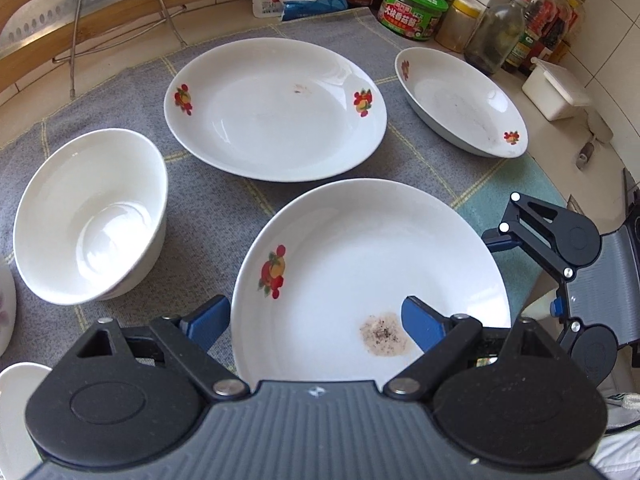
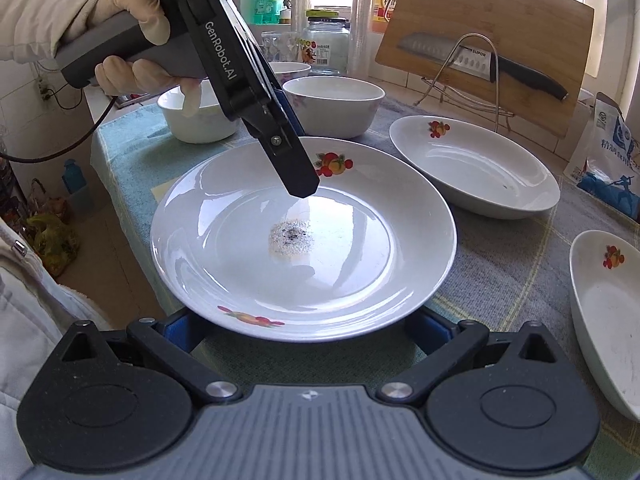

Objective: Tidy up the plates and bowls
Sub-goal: 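Carry the stained plate with the left tool toward the deep floral plate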

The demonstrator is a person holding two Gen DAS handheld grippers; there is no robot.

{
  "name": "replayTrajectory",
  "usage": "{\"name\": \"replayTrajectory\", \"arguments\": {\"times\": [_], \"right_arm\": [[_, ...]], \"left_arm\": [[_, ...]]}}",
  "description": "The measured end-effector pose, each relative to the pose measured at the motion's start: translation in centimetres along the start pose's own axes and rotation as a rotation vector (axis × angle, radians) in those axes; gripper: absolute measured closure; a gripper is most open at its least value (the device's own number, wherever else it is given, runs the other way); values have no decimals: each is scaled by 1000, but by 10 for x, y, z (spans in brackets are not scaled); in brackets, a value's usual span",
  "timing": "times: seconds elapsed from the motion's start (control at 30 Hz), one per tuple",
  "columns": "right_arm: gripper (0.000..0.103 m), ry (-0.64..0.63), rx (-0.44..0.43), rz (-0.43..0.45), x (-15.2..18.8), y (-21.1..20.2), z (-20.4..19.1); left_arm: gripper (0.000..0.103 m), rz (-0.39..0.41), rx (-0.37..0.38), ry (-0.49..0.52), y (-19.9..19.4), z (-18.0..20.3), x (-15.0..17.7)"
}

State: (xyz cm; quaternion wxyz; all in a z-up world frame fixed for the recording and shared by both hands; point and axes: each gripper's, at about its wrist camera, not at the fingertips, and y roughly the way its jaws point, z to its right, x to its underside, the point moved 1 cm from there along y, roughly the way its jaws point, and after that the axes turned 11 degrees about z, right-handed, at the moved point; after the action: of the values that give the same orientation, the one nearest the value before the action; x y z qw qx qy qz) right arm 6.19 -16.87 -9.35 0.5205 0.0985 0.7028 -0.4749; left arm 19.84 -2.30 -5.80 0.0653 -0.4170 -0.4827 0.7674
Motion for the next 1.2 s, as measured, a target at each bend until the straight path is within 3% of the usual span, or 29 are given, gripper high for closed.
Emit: {"name": "replayTrajectory", "arguments": {"times": [0.23,0.5,1.2], "right_arm": [[0,1,10,-14,-2,2,-2],[0,2,11,-18,-2,2,-2],[0,13,-16,-83,-12,-1,3]], "left_arm": [[16,-70,97,-13,8,-10,-3],[17,-135,153,-21,15,-17,-6],[17,-158,149,-70,23,-8,-15]]}}
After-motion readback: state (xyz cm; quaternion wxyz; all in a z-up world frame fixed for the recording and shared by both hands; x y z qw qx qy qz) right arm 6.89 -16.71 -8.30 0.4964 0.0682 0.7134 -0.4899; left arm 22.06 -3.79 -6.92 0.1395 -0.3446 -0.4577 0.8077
